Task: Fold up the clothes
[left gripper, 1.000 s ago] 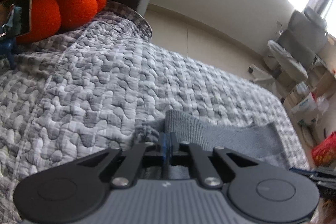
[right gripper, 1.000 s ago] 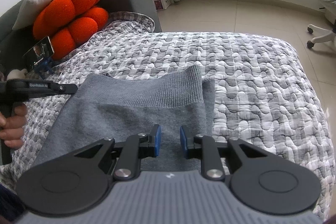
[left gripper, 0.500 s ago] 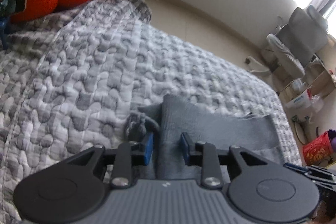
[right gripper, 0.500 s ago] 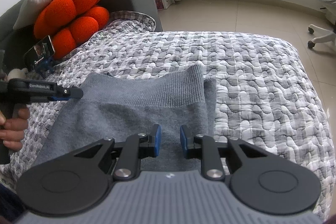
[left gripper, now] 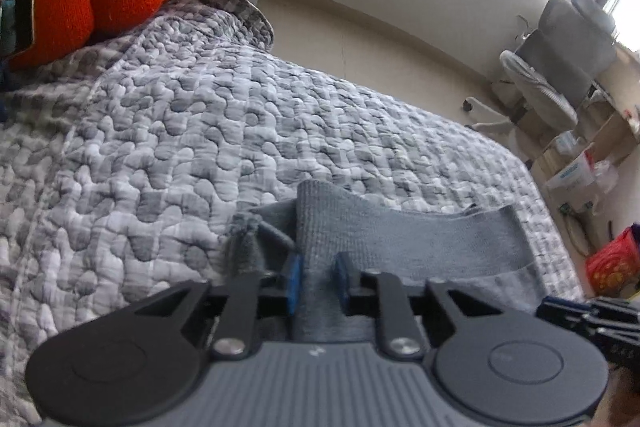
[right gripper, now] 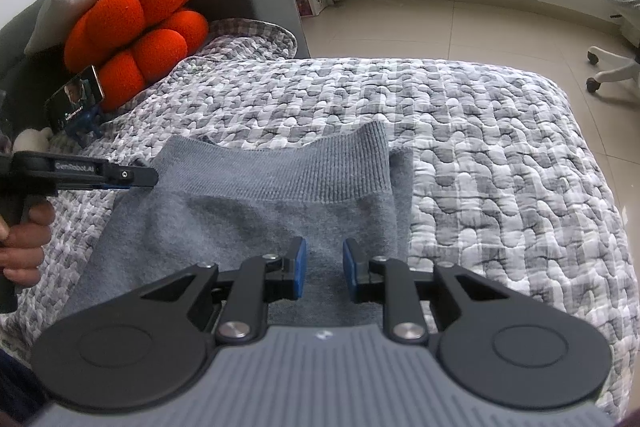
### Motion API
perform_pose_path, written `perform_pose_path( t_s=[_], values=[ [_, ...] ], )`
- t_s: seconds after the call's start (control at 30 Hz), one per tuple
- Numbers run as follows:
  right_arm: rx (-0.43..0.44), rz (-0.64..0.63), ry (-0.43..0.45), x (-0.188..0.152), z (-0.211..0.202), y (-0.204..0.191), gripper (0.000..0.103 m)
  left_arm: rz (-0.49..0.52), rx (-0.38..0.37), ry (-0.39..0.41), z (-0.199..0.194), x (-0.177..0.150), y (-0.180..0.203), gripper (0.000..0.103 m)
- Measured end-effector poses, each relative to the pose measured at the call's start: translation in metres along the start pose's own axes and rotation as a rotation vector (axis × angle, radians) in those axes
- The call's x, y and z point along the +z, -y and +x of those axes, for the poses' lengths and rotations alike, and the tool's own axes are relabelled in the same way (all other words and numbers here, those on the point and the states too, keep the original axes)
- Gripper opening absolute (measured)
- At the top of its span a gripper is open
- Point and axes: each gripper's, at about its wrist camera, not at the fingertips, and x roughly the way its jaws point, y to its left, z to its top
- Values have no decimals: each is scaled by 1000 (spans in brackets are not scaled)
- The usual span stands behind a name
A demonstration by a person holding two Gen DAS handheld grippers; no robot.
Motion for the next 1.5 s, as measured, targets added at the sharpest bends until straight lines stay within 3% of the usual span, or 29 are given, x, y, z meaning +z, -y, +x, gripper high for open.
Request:
perform_pose_path(
  t_s=[0.2, 0.57, 0.7, 0.8, 0.97, 1.1, 1.17, 1.23, 1.5],
  values=[
    [2, -1, 3, 1, 1, 0, 25, -9, 9, 61, -15, 3, -3, 5],
    [0, 7, 11, 1, -3, 2, 25, -32, 61, 71, -16, 3, -11, 0],
    [-1, 5, 6, 0, -2, 1, 25, -29, 21, 66, -14, 2, -10, 0],
    [-1, 3, 7, 1, -2, -1, 25, -46, -20, 67, -16, 2, -7, 3],
    [-6, 1, 5, 1, 0, -3, 25, -112, -26, 41, -11, 4, -17, 16],
    [-3, -3, 3, 1, 2, -5, 25, -96, -45, 33, -8, 3, -12, 31],
    [-1, -5, 2, 1, 3, -5, 25, -67, -33, 31, -5, 2, -8, 29],
    [-3, -7, 1, 1, 4, -6, 25, -26, 0, 29, -3, 0, -2, 6],
    [-1, -7, 8, 1, 2, -4, 25, -26, 23, 71, -18, 4, -4, 5]
  ],
)
